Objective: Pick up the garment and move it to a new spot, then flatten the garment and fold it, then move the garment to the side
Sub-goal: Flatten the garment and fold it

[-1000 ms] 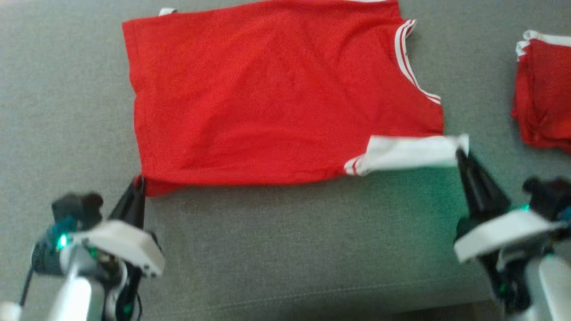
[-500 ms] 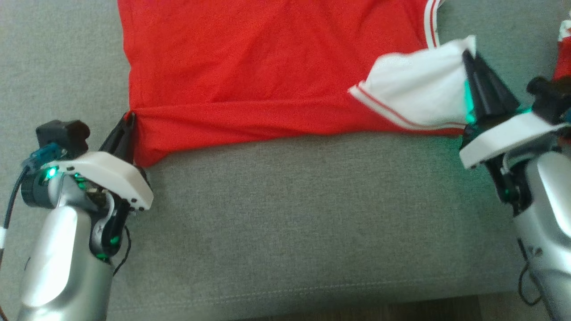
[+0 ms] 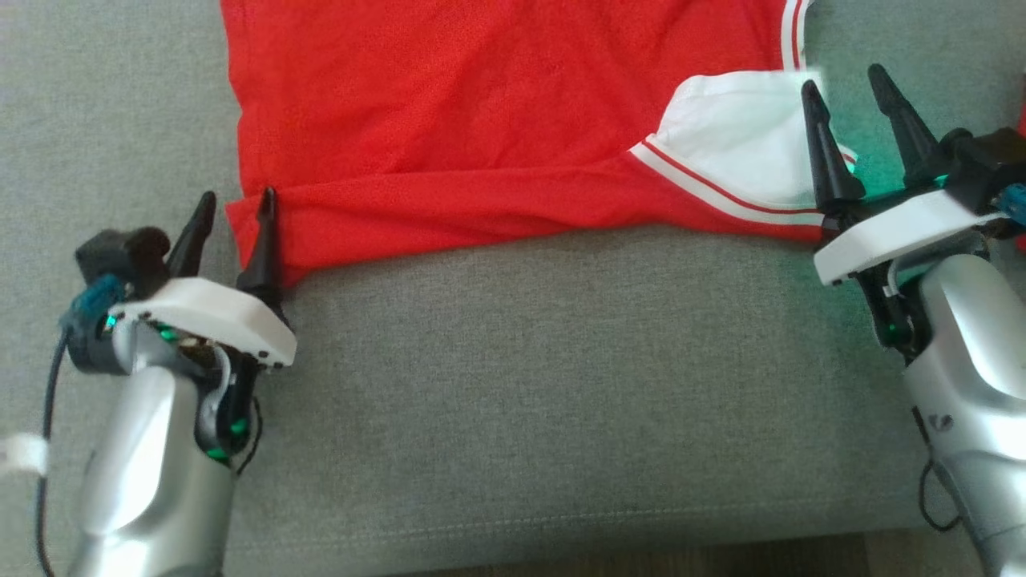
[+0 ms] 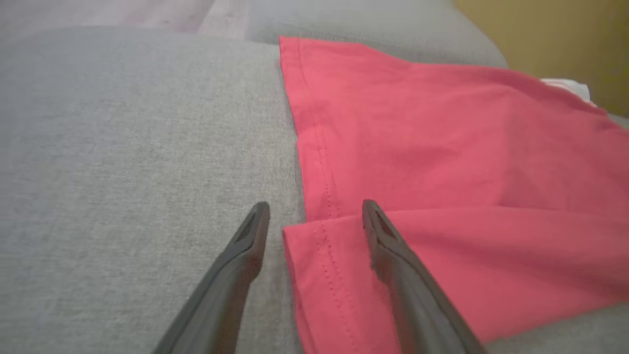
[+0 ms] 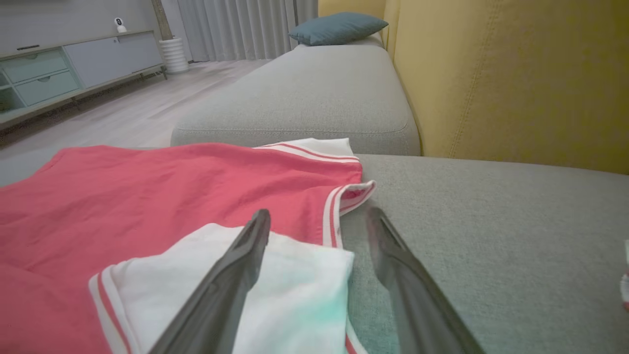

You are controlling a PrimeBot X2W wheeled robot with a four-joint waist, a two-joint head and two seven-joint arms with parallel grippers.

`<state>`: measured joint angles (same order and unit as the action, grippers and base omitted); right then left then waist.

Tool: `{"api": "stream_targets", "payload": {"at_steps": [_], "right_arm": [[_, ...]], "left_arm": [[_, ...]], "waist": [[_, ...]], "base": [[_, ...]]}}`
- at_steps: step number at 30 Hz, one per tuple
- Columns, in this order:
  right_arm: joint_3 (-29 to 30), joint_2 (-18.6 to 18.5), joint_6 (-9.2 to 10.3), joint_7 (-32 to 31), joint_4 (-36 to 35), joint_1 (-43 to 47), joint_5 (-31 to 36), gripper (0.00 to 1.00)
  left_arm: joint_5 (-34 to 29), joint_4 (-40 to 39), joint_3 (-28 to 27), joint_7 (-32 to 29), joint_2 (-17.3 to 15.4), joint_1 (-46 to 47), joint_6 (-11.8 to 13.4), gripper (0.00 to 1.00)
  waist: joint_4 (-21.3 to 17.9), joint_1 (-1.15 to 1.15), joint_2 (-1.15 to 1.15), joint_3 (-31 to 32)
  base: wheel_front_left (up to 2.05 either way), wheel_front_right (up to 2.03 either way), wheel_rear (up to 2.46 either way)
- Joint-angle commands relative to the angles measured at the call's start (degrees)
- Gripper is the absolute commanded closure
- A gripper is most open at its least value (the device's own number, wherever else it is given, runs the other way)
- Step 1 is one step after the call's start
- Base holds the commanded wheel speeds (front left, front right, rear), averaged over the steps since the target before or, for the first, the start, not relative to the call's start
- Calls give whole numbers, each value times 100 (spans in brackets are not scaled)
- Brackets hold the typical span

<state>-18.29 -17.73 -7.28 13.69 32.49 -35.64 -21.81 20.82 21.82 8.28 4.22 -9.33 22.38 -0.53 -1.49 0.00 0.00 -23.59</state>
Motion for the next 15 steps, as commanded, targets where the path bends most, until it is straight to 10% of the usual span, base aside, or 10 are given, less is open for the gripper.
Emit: {"api": "stream_targets", "payload": {"at_steps": [1, 15], "right_arm": [[-15, 37, -21, 71, -208, 79, 76, 0], [1003, 731, -21, 68, -2115, 1971, 1043, 0]], "left_arm": [[-33, -226, -261, 180, -96, -6, 62, 0], [-828, -1613, -230, 1074, 246, -1081, 712, 0]], "waist": [[-5, 0, 0, 25], [-57, 0, 0, 404]], "base": [[0, 0, 0], [0, 0, 0]]}}
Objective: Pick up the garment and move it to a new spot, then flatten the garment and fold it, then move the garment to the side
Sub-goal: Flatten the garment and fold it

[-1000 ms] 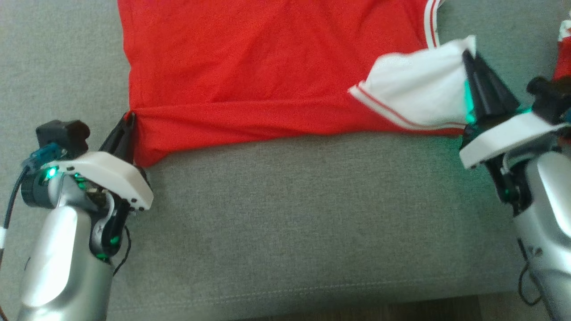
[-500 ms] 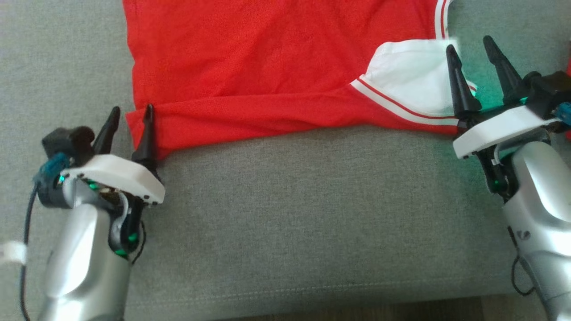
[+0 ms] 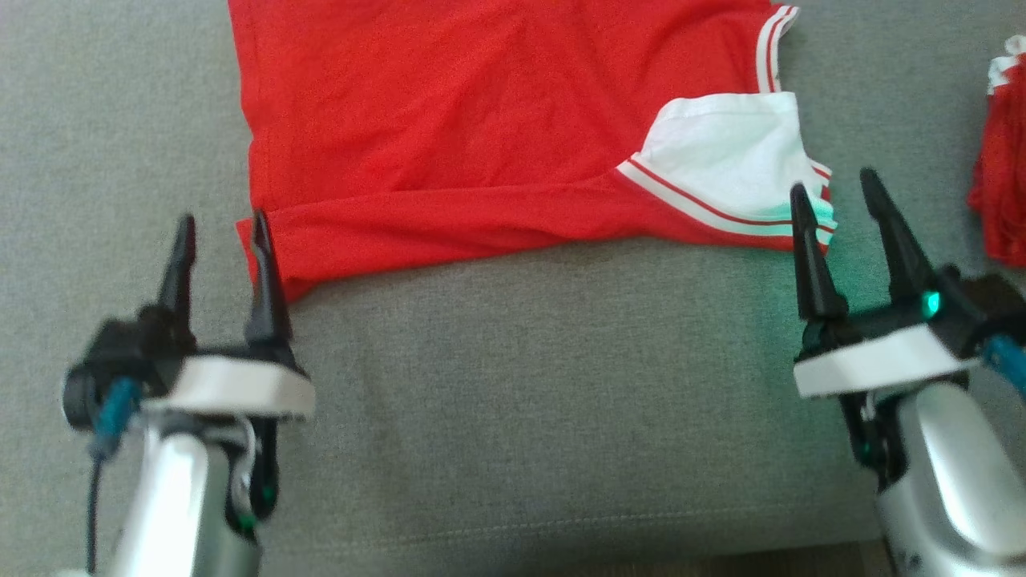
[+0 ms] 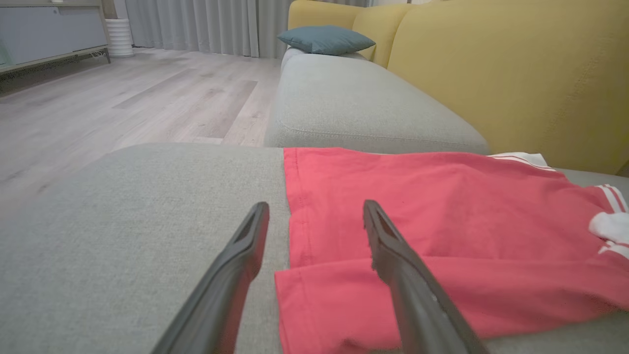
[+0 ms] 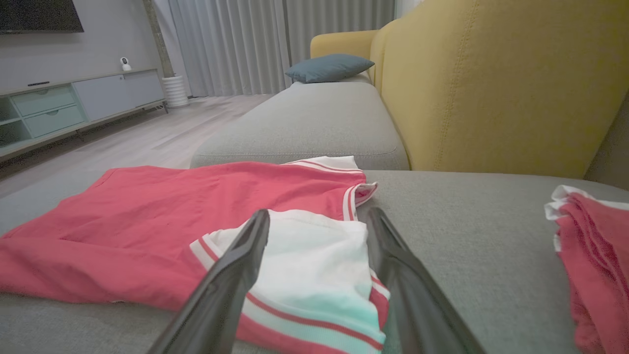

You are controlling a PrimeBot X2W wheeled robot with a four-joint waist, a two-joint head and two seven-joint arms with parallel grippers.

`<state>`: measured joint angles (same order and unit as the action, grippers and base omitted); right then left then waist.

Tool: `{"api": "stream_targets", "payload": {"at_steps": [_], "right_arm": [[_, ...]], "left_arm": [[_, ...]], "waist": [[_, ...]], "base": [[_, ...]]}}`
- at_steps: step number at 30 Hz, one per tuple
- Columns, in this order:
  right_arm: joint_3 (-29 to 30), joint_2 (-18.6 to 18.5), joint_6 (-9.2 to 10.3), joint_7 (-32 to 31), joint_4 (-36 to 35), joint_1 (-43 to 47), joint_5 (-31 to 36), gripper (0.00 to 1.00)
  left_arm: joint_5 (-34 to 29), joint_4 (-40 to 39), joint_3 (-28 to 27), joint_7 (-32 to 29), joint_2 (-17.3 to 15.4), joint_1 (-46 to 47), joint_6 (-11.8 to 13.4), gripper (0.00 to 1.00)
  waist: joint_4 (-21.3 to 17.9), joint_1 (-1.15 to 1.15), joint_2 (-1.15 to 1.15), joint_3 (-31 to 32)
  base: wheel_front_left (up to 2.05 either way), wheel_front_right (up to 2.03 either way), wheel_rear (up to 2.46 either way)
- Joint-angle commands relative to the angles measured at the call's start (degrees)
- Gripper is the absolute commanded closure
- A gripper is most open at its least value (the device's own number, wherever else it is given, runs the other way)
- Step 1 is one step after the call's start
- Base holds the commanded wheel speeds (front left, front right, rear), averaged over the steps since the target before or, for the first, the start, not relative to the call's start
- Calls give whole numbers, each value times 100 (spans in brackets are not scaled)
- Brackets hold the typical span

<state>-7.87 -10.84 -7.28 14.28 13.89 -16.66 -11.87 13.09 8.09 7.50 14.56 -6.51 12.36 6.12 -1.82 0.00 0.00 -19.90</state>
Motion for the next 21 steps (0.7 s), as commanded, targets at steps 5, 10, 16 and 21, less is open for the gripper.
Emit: {"api": "stream_targets", "payload": {"at_steps": [5, 10, 16, 21], "right_arm": [[99, 241, -21, -162, -622, 537, 153, 0], [141, 311, -21, -301, -811, 698, 187, 0], [168, 326, -21, -396, -881, 745, 164, 0], [269, 289, -21, -594, -681, 690, 77, 0]], "left_arm": [[-105, -490, -147, 42, 60, -512, 114, 0], [-108, -484, -183, 43, 110, -681, 124, 0], [-90, -350, -221, 43, 127, -693, 56, 0], [62, 16, -231, 10, 146, -610, -25, 0]], "waist": [[-49, 0, 0, 128], [-62, 0, 0, 190], [-69, 0, 0, 208], [-71, 0, 0, 134]], "base": [[0, 0, 0], [0, 0, 0], [0, 0, 0], [0, 0, 0]]}}
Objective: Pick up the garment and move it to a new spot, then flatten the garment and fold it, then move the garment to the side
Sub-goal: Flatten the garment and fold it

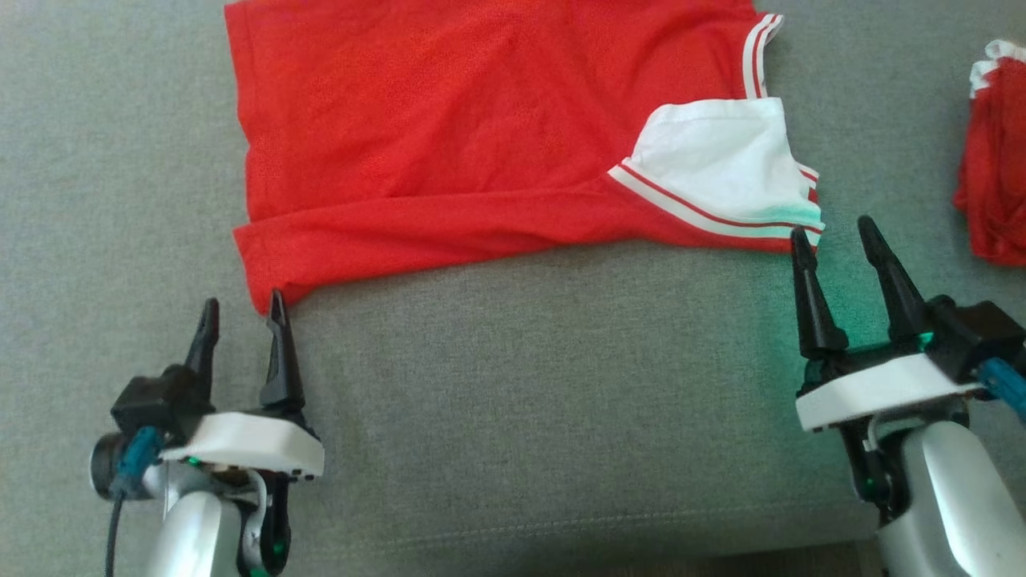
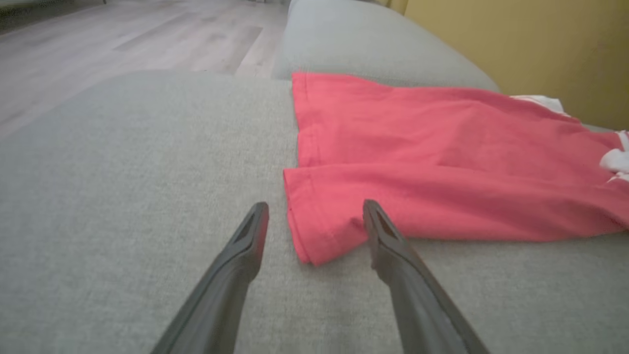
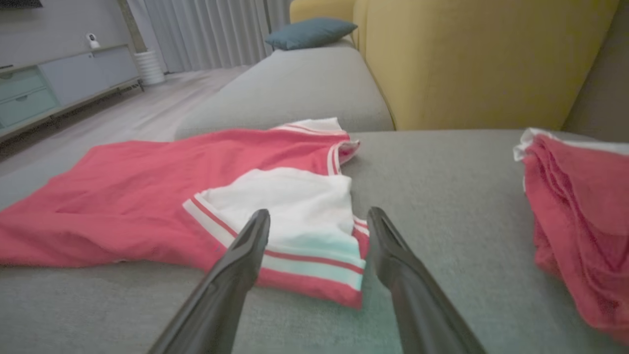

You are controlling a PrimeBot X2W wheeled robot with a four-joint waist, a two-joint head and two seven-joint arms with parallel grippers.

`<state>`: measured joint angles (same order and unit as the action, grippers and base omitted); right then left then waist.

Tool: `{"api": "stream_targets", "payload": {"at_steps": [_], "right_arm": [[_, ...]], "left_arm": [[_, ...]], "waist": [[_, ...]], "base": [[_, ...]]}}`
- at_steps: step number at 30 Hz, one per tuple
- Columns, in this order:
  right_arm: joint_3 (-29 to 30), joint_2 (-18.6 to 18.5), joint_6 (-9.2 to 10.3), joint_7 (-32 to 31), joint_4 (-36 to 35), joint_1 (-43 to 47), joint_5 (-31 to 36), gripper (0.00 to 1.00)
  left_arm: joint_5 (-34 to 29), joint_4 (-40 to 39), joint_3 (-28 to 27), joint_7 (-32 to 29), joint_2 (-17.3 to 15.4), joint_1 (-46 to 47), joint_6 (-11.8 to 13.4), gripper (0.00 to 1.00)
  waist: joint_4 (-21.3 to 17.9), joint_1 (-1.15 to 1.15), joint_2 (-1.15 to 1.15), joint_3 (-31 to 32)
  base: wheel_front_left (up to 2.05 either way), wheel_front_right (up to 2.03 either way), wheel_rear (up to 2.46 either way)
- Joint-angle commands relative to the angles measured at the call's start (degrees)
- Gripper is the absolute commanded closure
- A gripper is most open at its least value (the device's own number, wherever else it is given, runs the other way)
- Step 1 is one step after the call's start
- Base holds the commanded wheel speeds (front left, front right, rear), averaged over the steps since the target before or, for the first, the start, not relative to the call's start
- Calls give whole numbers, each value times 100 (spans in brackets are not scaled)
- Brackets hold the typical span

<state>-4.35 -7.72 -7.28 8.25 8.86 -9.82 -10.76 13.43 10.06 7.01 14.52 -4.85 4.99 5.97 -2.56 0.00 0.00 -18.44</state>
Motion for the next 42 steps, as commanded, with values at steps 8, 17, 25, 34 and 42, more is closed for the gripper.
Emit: {"api": "stream_targets", "payload": {"at_steps": [8, 17, 25, 34, 42], "right_arm": [[31, -82, -21, -538, 445, -546, -165, 0], [-36, -94, -21, -1389, 1092, -1132, -360, 0], [-155, -152, -21, -2011, 1276, -1389, -634, 100], [77, -147, -21, -1986, 445, -845, -995, 100], [359, 23, -21, -2327, -495, 187, -1087, 100]], "left_arm": [[566, 510, -359, -514, -81, 597, -264, 0], [1078, 825, -393, -1495, -246, 912, -555, 0], [1032, 593, -207, -2083, -513, 930, -650, 100], [855, -343, -194, -2267, -780, 630, -484, 100], [836, -1027, -311, -2803, -1157, 175, -375, 100]], "waist": [[-26, 0, 0, -230], [-37, 0, 0, -401], [-11, 0, 0, -471], [62, 0, 0, -402], [44, 0, 0, -177]], "base": [[0, 0, 0], [0, 0, 0], [0, 0, 0], [0, 0, 0], [0, 0, 0]]}}
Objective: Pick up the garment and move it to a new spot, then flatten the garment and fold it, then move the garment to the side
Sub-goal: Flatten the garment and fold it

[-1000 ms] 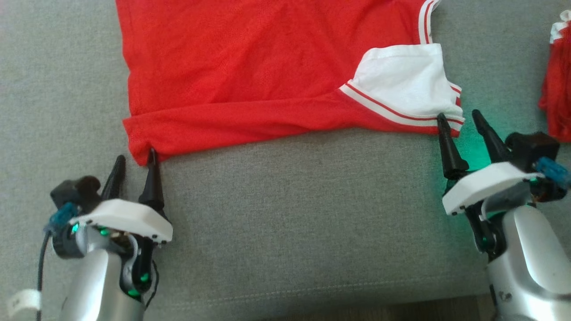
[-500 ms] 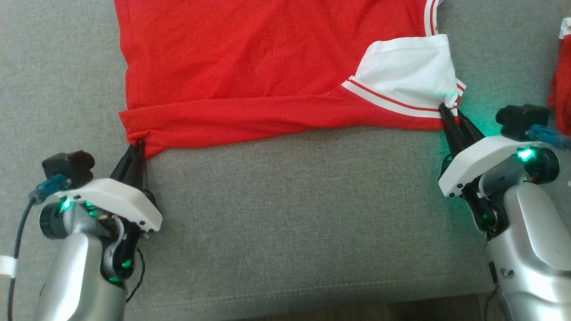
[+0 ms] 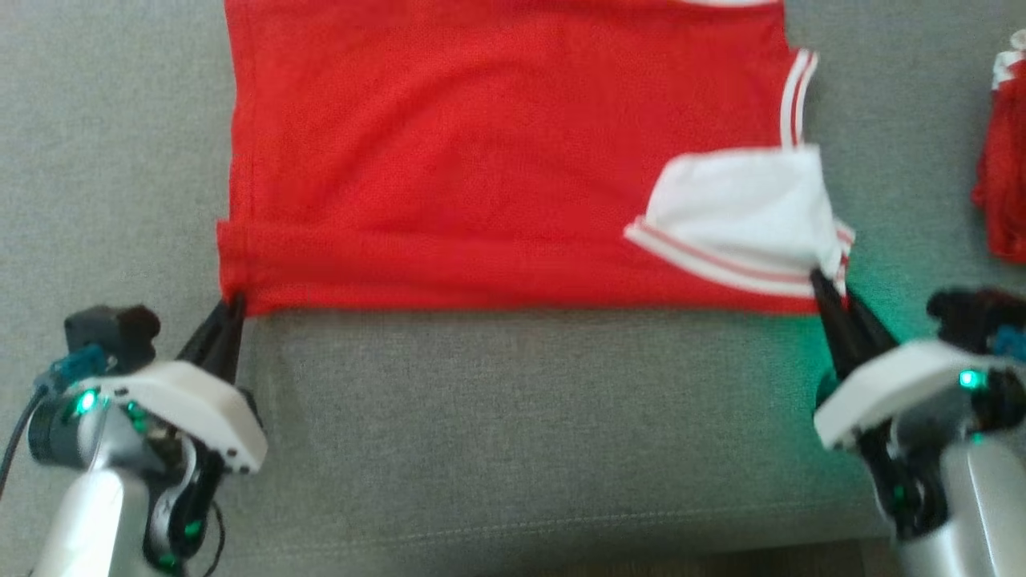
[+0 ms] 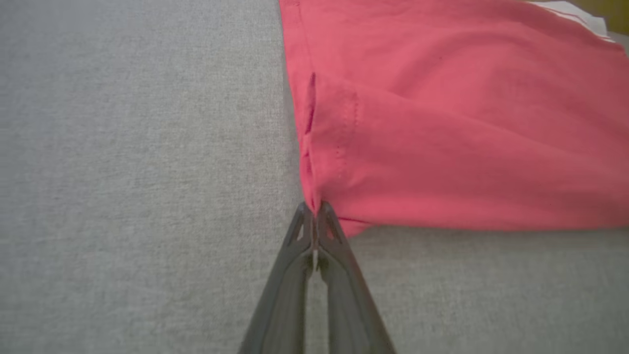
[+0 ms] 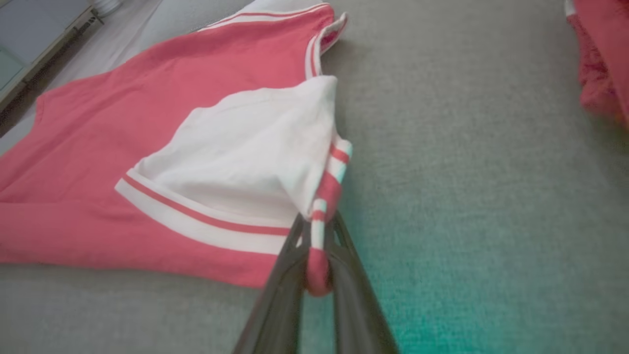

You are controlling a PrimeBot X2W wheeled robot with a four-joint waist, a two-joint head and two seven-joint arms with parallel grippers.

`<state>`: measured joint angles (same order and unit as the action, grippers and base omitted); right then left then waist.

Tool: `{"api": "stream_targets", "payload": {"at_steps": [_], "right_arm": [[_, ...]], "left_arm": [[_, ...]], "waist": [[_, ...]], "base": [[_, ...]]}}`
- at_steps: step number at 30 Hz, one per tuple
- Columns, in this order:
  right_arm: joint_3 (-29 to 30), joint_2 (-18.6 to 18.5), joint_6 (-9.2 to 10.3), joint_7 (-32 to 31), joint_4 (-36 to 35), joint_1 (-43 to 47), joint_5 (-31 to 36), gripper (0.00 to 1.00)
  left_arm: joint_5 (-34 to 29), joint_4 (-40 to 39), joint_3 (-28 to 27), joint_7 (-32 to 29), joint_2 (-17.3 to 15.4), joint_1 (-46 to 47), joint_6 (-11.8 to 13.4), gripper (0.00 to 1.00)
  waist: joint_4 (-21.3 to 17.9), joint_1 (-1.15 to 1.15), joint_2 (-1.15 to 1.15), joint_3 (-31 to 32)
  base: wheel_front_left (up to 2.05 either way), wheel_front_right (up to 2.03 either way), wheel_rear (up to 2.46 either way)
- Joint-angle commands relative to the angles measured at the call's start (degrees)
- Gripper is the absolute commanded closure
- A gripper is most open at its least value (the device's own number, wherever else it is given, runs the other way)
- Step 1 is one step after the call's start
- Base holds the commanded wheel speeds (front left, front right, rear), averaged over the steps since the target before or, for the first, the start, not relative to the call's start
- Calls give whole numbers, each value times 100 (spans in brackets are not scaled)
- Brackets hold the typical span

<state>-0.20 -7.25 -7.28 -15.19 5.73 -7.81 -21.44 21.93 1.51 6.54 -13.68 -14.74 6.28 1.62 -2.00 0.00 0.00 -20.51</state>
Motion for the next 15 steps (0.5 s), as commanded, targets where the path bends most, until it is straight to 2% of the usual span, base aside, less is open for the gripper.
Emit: {"api": "stream_targets", "payload": {"at_steps": [1, 6, 13, 14, 15], "right_arm": [[-16, 10, -21, -23, -295, 133, -11, 100], [120, 176, -21, -238, -653, 803, -2, 100], [194, 292, -21, -327, -734, 1255, 35, 100], [186, 295, -21, -299, -728, 1254, 47, 69], [180, 273, -21, -292, -696, 1252, 106, 5]], "left_arm": [[5, -234, -283, -63, -209, -34, 70, 100], [193, -492, -350, -429, -274, -516, 124, 100], [359, -669, -307, -524, -86, -1086, 255, 100], [373, -649, -281, -500, -43, -1110, 258, 64], [352, -612, -252, -471, -17, -1123, 272, 0]], "waist": [[-19, 0, 0, 70], [-52, 0, 0, 242], [-64, 0, 0, 374], [-64, 0, 0, 383], [-62, 0, 0, 394]], "base": [[0, 0, 0], [0, 0, 0], [0, 0, 0], [0, 0, 0], [0, 0, 0]]}}
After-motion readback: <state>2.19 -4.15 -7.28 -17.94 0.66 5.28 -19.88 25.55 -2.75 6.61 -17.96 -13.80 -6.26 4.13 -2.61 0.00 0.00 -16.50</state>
